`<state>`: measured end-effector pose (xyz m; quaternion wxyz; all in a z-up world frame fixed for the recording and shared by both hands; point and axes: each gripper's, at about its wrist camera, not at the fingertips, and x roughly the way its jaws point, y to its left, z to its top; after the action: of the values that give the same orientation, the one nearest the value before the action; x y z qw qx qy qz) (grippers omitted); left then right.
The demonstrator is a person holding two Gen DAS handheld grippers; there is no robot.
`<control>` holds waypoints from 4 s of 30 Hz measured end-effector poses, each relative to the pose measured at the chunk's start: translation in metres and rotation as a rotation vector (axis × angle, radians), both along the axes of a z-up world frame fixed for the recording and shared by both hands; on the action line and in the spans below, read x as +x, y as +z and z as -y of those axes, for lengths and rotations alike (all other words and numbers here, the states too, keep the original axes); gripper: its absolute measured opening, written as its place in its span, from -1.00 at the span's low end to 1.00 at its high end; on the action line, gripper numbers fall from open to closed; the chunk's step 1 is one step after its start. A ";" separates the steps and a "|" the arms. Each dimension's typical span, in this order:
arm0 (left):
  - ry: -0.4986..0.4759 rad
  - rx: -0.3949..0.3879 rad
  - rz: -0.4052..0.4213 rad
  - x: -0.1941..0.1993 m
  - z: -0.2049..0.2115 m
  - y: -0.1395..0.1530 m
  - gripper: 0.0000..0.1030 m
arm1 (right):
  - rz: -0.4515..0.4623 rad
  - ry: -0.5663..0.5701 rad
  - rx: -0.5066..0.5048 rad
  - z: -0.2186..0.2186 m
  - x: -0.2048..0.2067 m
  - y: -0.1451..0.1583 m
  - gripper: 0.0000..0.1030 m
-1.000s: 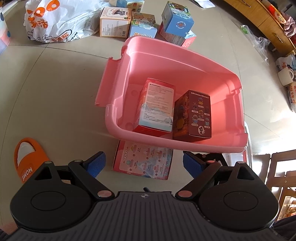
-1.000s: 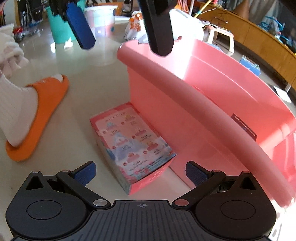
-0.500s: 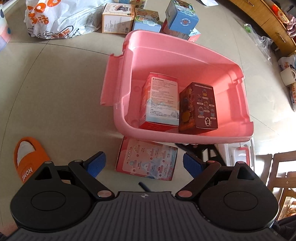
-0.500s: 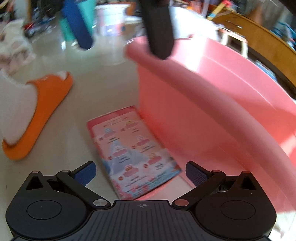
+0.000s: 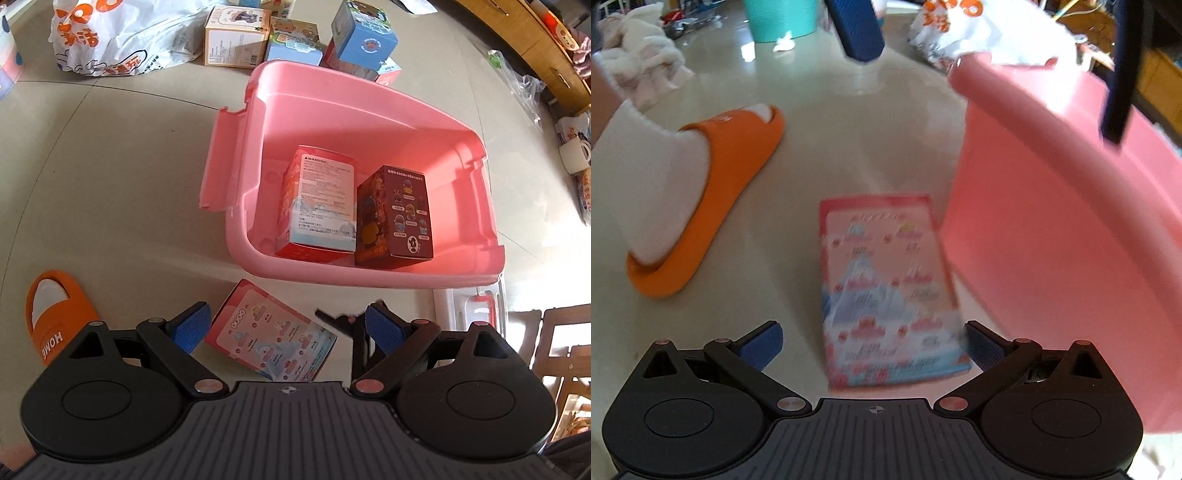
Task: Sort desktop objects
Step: 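Close the right gripper on the pink patterned box, then lift the pink patterned box and carry it over the pink bin, then lower the box into the bin, open the right gripper and withdraw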
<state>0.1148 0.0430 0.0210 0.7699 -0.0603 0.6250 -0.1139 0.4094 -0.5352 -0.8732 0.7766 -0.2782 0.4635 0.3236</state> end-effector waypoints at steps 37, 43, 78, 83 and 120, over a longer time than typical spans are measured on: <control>-0.038 -0.014 0.007 -0.042 0.063 0.013 0.80 | -0.153 -0.536 0.047 0.115 -0.090 0.072 0.29; -0.002 -0.026 0.010 -0.045 0.057 0.011 0.80 | -0.106 -0.724 0.165 0.171 -0.101 0.121 0.29; -0.209 0.026 0.118 -0.069 0.064 -0.036 0.80 | -0.023 -0.628 0.165 0.119 0.086 0.196 0.29; -0.177 0.022 0.072 -0.064 0.053 -0.049 0.80 | -0.089 -0.617 0.138 0.110 0.105 0.158 0.29; -0.282 0.132 0.092 -0.097 0.082 0.006 0.80 | 0.204 -0.677 0.155 0.260 0.002 0.248 0.99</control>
<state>0.0177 -0.0394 0.0266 0.7764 0.0839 0.5974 -0.1823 0.4116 -0.7954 -0.6255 0.9008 -0.0803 0.4235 0.0529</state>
